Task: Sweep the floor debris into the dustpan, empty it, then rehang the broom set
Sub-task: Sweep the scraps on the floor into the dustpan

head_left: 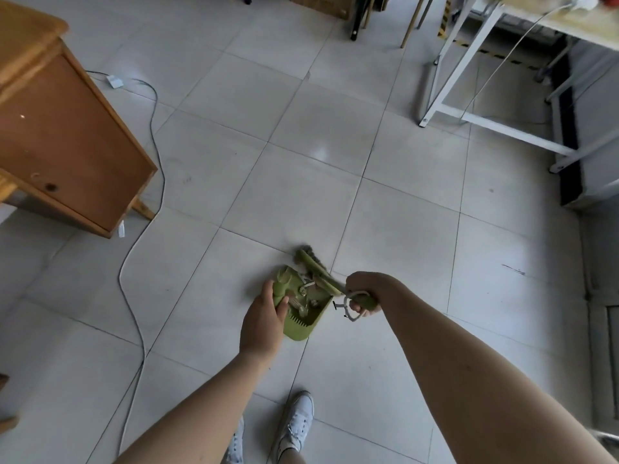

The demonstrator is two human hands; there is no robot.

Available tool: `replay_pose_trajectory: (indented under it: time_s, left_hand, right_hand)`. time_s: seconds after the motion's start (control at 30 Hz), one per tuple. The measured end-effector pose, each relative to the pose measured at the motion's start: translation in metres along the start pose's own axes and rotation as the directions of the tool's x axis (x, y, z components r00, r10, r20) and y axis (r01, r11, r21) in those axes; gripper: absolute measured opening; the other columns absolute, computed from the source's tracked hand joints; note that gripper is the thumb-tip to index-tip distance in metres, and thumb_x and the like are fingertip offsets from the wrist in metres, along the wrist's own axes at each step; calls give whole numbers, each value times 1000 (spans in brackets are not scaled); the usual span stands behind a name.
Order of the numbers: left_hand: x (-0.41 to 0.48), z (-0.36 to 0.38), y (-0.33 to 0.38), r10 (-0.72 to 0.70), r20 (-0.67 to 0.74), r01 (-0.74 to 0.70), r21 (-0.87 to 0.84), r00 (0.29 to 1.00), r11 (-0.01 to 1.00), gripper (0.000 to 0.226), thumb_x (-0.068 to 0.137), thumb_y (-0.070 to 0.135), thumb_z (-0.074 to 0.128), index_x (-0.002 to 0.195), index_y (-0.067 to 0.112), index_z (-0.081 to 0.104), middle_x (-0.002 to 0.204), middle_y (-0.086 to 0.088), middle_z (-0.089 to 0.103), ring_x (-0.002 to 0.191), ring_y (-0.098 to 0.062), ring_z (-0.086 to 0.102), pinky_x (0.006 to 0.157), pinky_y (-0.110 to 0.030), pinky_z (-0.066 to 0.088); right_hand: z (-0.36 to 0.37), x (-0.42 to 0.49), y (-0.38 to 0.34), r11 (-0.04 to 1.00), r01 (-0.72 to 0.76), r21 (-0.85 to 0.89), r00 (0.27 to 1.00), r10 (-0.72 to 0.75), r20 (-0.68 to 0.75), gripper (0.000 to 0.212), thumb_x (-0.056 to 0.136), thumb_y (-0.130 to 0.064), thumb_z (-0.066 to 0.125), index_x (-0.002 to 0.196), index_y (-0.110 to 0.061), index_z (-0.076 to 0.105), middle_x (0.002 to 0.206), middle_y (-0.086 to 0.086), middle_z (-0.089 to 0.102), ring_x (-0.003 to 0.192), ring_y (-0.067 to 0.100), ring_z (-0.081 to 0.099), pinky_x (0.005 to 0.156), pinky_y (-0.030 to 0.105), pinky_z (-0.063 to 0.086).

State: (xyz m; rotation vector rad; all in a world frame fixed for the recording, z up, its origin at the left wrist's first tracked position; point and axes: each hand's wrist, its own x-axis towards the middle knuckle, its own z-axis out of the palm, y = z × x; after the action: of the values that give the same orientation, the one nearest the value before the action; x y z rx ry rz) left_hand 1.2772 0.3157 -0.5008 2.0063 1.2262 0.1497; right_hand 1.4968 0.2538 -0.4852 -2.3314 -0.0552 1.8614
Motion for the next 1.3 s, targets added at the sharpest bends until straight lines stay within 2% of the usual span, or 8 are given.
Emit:
replay_pose_trajectory:
  time_s: [0.13, 0.3, 0.4, 0.5, 0.8, 1.03, 1.2, 1.3]
  left_hand:
    - [-5, -2, -6, 54, 43, -54, 10, 998, 998, 38, 99, 29, 47, 133, 11, 43, 114, -11, 63, 99, -29, 60, 74, -32, 46]
    - [-8, -11, -22, 44, 91, -42, -17, 995, 999, 42, 100, 30, 46, 136, 10, 41, 120, -13, 61, 104, -30, 59, 80, -35, 48]
    - [-11, -18, -30, 31, 137, -28, -26, 990, 999, 40, 99, 32, 47, 134, 12, 41, 117, -13, 61, 102, -32, 60, 77, -35, 48]
    - [-14, -27, -39, 50, 157, -45, -37, 986, 998, 35, 99, 31, 48, 129, 12, 43, 111, -14, 63, 96, -33, 61, 73, -36, 50]
    - [-12, -50, -50, 14, 188, 10, -125, 982, 992, 39, 100, 30, 44, 136, 13, 41, 120, -13, 60, 105, -31, 58, 83, -35, 48]
    - [-14, -61, -54, -18, 130, 39, -156, 991, 987, 43, 101, 32, 41, 140, 13, 37, 122, -12, 60, 108, -30, 58, 85, -36, 49]
    - [-9, -63, -59, -39, 89, 51, -145, 995, 988, 41, 101, 35, 40, 136, 13, 39, 119, -10, 62, 106, -27, 60, 83, -37, 52]
    - [-5, -59, -55, -27, 56, 35, -136, 998, 990, 34, 101, 36, 41, 127, 16, 43, 108, -6, 65, 98, -26, 62, 75, -34, 50]
  right_hand:
    - [4, -27, 5, 998, -39, -41, 994, 43, 97, 27, 91, -2, 35, 67, -4, 48, 40, 11, 52, 29, 16, 48, 36, 15, 35]
    - [25, -55, 11, 995, -78, -62, 990, 85, 114, 20, 91, -6, 36, 74, -4, 47, 40, 9, 52, 28, 15, 49, 36, 12, 37]
    - [34, -72, 7, 998, -50, -36, 991, 54, 123, 21, 92, -5, 33, 74, -6, 44, 37, 8, 50, 25, 15, 47, 34, 11, 35]
    - [38, -90, -1, 1000, -27, -5, 995, 27, 99, 19, 93, -5, 34, 77, -5, 45, 38, 9, 52, 27, 16, 48, 32, 11, 34]
    - [1, -142, -35, 998, -1, 67, 999, -3, 50, 24, 98, -13, 41, 81, -1, 53, 46, 10, 54, 29, 15, 51, 32, 14, 39]
    - [11, -113, -48, 986, 39, 162, 999, -42, 16, 17, 100, -15, 41, 92, -5, 51, 46, 9, 56, 30, 15, 52, 33, 15, 40]
    - [21, -70, -77, 990, 73, 125, 997, -73, -10, 22, 99, -14, 42, 80, -5, 47, 39, 11, 53, 26, 17, 50, 30, 13, 37]
    - [27, -41, -95, 996, 90, 2, 996, -90, -12, 29, 98, -10, 37, 71, -7, 45, 37, 9, 50, 26, 16, 49, 30, 13, 36]
